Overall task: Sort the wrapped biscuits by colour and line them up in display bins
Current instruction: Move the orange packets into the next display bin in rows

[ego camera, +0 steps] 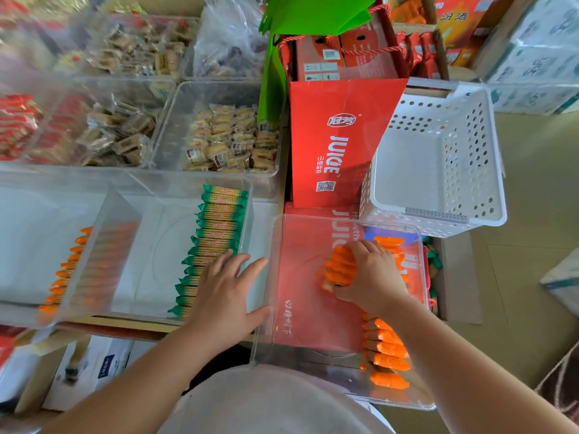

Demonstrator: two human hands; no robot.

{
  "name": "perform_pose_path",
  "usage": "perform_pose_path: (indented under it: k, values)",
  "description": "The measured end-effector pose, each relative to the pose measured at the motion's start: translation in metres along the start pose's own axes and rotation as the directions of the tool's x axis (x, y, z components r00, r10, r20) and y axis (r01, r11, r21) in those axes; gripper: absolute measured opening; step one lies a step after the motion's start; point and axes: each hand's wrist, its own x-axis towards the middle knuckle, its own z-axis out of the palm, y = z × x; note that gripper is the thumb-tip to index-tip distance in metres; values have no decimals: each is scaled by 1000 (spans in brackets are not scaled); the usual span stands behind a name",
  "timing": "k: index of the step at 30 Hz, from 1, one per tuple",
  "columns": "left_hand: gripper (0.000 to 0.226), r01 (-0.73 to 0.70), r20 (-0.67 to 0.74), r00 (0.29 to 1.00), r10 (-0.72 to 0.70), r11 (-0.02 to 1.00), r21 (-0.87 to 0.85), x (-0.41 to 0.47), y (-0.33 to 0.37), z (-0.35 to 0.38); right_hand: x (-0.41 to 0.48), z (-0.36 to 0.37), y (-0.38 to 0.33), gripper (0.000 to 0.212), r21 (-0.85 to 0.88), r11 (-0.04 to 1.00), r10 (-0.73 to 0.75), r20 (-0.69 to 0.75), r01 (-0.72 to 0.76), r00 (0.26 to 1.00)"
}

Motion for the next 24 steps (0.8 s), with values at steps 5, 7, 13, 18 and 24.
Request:
perform_pose_path:
  k: [5, 7, 13, 18, 24]
  values:
    - [100, -46, 59, 996, 64, 964, -262, -6, 21, -30, -28, -42, -41, 73, 441, 896, -99, 94, 48, 991]
    - [102, -10, 154, 985, 80, 912, -409, -7, 29, -44, -34, -54, -57, 70, 539, 841, -155, 154, 49, 976]
    - [83, 66, 284, 946, 158, 762, -645, -11, 9, -67, -38, -55, -104, 68, 683, 730, -194, 200, 5, 960]
    - [89, 41, 241, 957, 164, 742, -669, -20, -37, -79, -27, -37, -158, 69, 676, 737, -179, 204, -6, 963]
    - [90, 114, 213, 975, 55, 700, -705, -31, -137, -89, -1, 6, -251, 95, 679, 732, -146, 234, -54, 961]
